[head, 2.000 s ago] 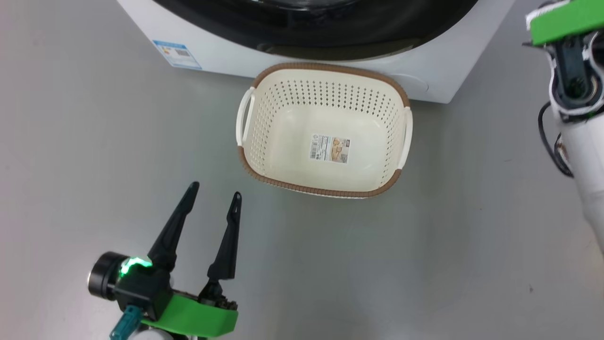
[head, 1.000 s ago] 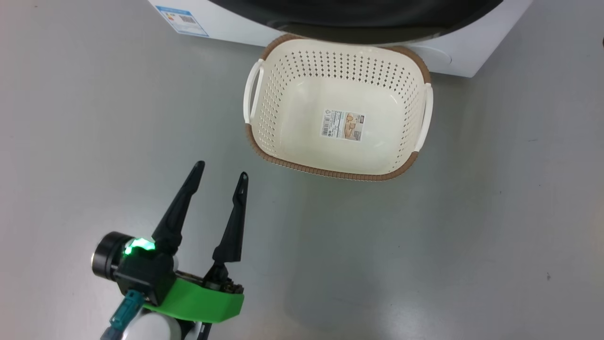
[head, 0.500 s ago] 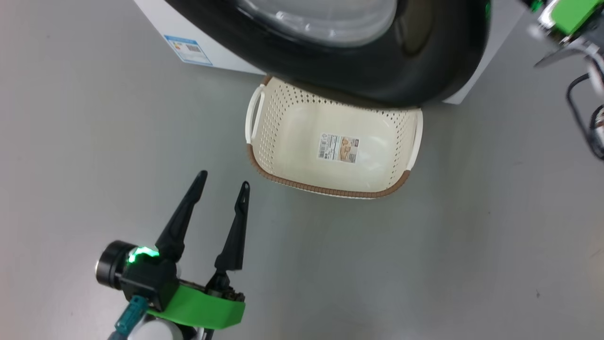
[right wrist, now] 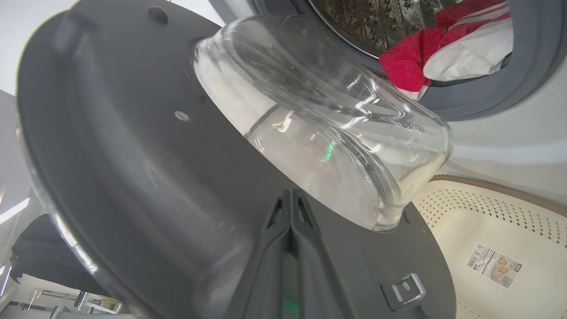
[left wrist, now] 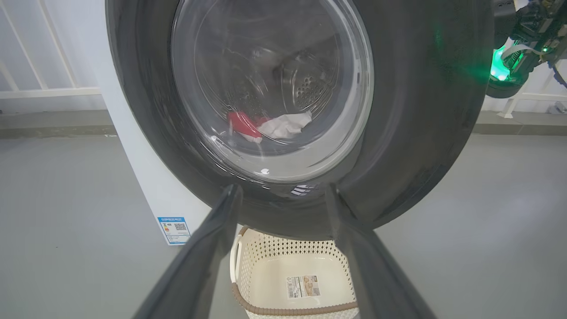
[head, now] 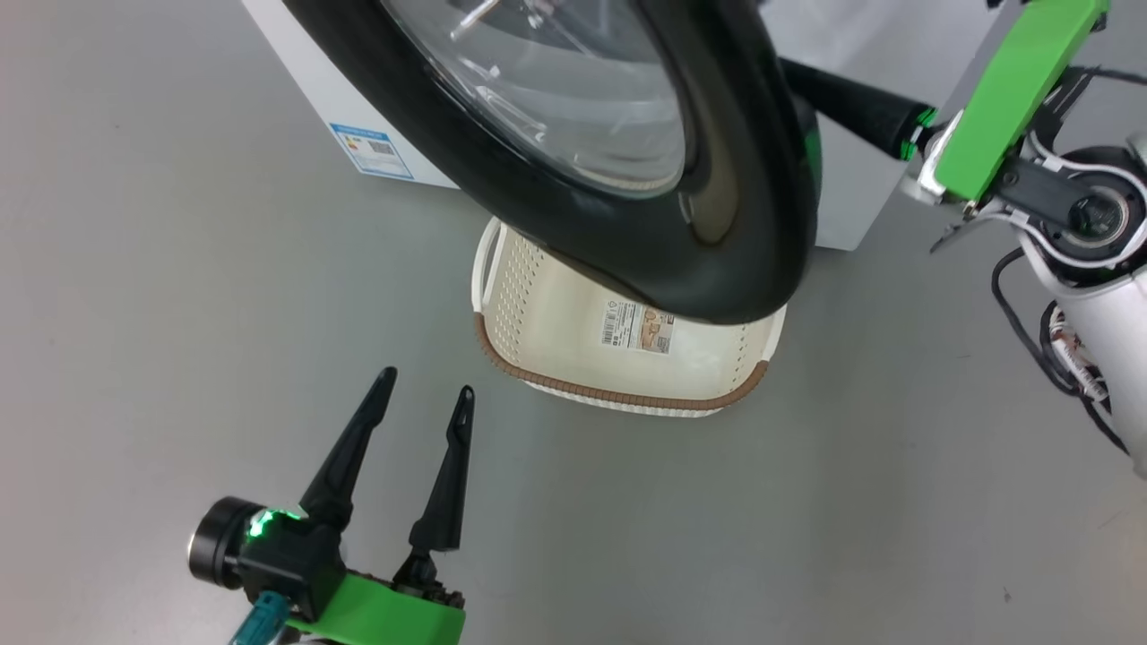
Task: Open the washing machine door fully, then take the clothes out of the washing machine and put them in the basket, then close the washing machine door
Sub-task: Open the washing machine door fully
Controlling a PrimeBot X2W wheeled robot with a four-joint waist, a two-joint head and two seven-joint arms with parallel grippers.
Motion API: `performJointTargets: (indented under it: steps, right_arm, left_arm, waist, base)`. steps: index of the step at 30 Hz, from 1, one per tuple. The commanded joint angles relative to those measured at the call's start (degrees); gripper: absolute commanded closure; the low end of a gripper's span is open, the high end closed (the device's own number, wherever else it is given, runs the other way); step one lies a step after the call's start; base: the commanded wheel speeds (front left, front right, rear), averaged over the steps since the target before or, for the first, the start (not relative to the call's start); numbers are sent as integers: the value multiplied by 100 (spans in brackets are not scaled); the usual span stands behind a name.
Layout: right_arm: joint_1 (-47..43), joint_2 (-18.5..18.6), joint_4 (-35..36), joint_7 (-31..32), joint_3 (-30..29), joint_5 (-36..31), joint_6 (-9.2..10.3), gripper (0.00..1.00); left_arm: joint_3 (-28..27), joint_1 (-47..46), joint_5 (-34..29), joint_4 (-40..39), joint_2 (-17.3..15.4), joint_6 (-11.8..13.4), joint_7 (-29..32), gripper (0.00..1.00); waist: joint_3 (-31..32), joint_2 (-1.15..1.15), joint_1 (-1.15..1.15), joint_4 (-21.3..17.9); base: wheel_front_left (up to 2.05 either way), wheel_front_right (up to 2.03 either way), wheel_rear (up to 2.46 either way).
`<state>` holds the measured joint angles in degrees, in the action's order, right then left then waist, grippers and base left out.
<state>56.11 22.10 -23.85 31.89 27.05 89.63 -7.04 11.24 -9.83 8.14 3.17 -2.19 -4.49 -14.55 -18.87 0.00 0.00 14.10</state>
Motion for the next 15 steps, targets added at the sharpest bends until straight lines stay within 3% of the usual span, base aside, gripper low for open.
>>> performJointTargets:
  steps: [1,15]
  right_arm:
    - [-162,-78,237,70,63,51,-45,100]
    - [-817,-249,856,381,386,132,-45,100]
  left_arm:
    - [-192,51,-34,-124,-69,43,-45,0]
    - [-191,224,-33,-141,-69,77,-45,0]
  waist:
    - [51,0,0,12]
    - [308,0,0,64]
  base:
    - [0,0,0]
    - [0,0,0]
